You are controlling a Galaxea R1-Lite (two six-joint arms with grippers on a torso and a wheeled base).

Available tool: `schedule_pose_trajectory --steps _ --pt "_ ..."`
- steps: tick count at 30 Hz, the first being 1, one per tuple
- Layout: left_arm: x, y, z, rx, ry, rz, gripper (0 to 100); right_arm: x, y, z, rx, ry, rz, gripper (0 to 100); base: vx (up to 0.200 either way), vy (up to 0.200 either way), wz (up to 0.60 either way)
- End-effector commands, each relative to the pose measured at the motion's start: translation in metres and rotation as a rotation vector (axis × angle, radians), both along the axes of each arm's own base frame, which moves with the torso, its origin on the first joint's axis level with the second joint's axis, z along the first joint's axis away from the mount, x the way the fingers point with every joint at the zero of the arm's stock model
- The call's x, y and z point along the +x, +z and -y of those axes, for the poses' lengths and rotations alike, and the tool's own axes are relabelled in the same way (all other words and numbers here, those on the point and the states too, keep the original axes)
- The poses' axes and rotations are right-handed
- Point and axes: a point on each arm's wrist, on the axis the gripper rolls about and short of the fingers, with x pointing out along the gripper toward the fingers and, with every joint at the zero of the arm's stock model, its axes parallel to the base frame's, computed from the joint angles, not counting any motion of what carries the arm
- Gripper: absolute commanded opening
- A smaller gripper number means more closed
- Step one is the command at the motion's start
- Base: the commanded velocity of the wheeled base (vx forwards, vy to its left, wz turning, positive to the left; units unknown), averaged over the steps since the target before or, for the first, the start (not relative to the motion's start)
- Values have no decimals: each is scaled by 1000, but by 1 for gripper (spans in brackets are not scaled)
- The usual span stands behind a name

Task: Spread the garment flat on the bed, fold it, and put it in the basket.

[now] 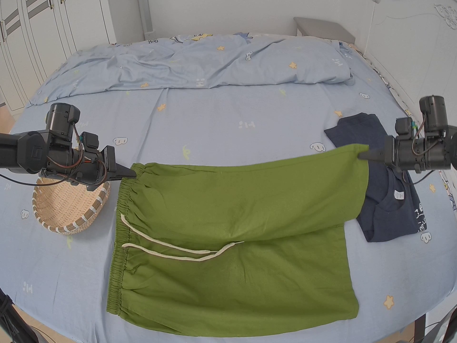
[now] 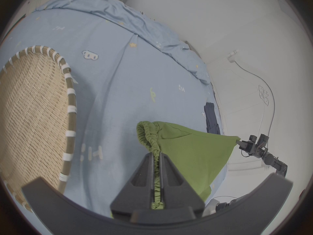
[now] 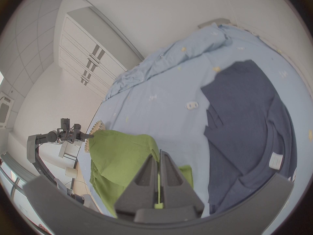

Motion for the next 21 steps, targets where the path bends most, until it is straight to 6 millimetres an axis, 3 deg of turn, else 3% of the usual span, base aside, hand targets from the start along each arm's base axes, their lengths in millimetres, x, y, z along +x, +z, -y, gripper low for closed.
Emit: schedule_pose_trajectory --steps 1,11,21 --pt "2 3 -18 1 52 48 0 26 21 -18 -5 35 46 0 0 0 0" --pt "11 3 -29 20 104 135 0 56 36 -32 -6 53 96 0 0 0 0" --pt "28 -15 -36 31 130 164 0 95 37 -52 -16 52 159 0 0 0 0"
